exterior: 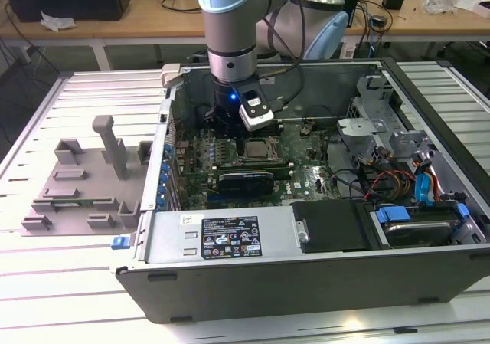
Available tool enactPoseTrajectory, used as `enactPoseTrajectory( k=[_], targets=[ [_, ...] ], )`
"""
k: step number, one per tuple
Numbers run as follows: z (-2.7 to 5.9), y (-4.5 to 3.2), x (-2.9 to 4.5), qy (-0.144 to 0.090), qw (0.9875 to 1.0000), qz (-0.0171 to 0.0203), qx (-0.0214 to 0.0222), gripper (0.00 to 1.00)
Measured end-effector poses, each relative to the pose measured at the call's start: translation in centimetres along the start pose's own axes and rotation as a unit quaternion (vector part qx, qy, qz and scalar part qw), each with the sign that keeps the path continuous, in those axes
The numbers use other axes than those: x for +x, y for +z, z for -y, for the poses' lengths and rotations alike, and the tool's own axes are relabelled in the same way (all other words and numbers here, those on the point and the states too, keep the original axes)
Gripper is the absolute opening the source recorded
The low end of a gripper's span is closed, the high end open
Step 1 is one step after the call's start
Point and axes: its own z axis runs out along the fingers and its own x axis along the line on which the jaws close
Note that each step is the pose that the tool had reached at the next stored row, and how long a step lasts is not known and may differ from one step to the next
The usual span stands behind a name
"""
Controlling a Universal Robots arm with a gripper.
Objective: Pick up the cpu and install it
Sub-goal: 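Close the cpu cover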
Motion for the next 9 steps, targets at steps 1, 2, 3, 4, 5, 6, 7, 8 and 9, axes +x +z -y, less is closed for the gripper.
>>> enactPoseTrajectory(
  k=[1,2,3,4,5,6,7,8,9],
  targets=[
    [0.00,0.01,0.00,0.000,1.0000,0.0000,0.0000,0.11],
    [-0.01,0.04,0.00,0.000,1.0000,0.0001,-0.0002,0.11],
    [-0.01,0.08,0.00,0.000,1.0000,0.0002,-0.0003,0.11],
    [-0.01,0.15,0.01,-0.001,1.0000,0.0001,-0.0003,0.11],
    [0.00,0.19,0.01,-0.002,1.0000,0.0001,-0.0002,0.11],
    [0.00,0.21,0.02,-0.004,1.0000,0.0000,-0.0002,0.11],
    [0.00,0.22,0.02,-0.008,1.0000,-0.0001,-0.0004,0.11],
    [-0.01,0.24,0.02,-0.013,0.9999,0.0000,-0.0009,0.11],
    [-0.02,0.24,0.01,-0.018,0.9998,0.0000,-0.0012,0.11]
  ],
)
